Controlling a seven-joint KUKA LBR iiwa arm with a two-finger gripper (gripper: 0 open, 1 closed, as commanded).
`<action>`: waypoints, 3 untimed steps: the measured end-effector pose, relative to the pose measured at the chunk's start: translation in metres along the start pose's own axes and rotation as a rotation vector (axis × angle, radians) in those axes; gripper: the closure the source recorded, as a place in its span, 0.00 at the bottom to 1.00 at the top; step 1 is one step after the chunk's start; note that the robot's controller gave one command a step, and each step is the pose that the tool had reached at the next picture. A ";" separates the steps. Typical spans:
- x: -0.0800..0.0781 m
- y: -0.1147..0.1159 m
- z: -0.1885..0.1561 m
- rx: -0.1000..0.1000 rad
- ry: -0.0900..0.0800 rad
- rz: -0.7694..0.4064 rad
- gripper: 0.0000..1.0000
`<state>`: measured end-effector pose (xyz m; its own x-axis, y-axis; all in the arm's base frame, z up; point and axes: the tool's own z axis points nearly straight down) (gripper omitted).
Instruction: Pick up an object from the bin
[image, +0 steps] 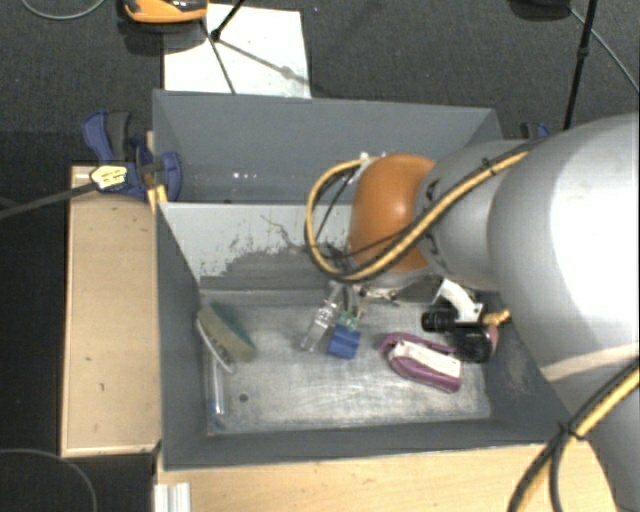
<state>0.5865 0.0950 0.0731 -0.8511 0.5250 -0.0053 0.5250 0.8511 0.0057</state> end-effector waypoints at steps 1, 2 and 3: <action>0.011 -0.036 -0.004 0.007 0.004 0.360 0.00; 0.010 -0.033 -0.006 0.000 0.000 0.359 1.00; -0.003 -0.044 -0.131 0.001 -0.002 0.138 1.00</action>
Offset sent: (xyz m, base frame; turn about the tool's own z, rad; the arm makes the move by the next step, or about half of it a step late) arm -0.0282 -0.0235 0.0029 0.3584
